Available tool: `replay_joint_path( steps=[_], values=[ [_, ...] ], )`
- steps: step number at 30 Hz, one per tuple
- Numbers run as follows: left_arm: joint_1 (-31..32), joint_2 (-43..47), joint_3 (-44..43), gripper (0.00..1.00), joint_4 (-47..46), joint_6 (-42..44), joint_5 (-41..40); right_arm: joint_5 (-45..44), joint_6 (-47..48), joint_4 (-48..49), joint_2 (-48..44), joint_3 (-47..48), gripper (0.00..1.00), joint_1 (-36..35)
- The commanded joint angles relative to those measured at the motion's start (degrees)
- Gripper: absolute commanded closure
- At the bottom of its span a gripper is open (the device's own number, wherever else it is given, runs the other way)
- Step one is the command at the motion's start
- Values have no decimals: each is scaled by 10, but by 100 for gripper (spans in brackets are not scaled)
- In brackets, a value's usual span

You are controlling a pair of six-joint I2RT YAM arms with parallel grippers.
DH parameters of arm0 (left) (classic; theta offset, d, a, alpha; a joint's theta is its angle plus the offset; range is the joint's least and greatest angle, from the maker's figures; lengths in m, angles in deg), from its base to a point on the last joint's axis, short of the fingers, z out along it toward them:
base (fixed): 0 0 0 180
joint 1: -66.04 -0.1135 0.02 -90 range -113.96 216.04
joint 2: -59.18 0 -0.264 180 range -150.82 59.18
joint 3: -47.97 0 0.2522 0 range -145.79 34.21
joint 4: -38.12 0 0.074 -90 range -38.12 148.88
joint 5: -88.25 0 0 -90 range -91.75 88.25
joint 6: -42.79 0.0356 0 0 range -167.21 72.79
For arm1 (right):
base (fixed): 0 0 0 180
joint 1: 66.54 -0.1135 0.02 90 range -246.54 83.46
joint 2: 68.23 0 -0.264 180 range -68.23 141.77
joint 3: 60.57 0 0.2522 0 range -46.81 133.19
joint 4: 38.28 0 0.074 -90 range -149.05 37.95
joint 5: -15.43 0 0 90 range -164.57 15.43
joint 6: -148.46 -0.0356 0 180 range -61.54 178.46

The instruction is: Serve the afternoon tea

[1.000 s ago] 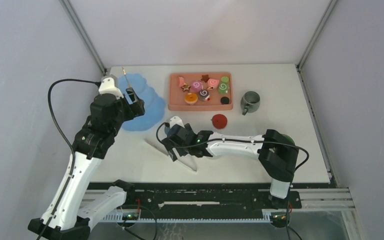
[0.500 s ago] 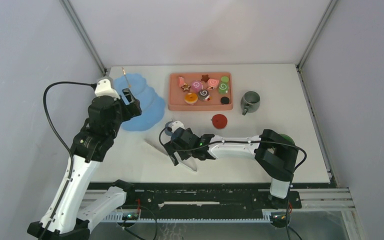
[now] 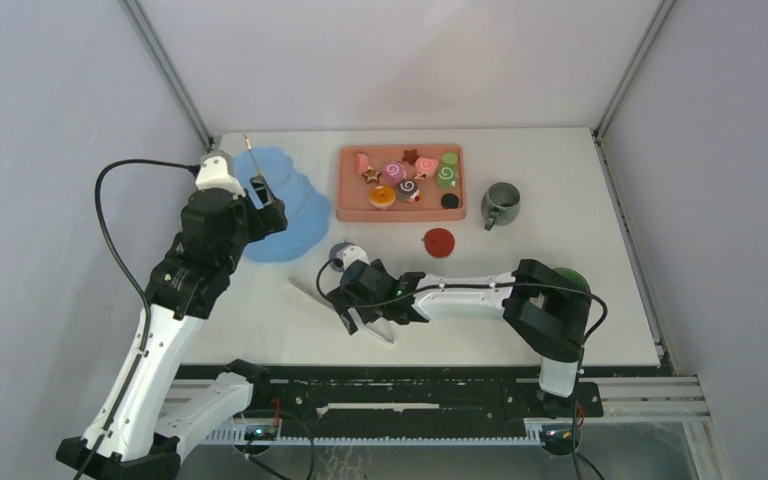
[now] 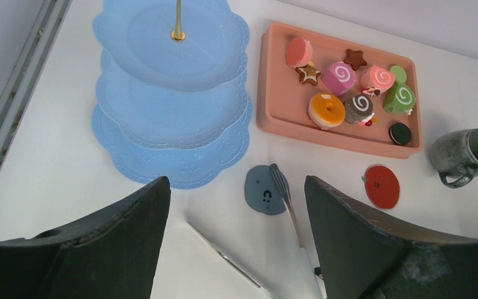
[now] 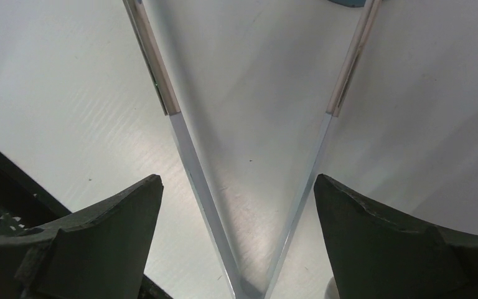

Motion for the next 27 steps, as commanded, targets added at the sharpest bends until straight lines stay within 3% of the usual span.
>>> replay_joint_path(
  steps=[1,19,24,27],
  values=[
    [2,4,13,16,-23,9,14,-14,-10,17,25,14,0,-11],
    [2,6,31,16,-33,3,31,-57,-11,80,78,37,1,-16],
    [2,3,31,17,-35,2,33,-63,-16,71,68,37,10,-17],
    [1,5,30,16,-35,3,30,-73,-15,63,52,37,31,-18]
  ],
)
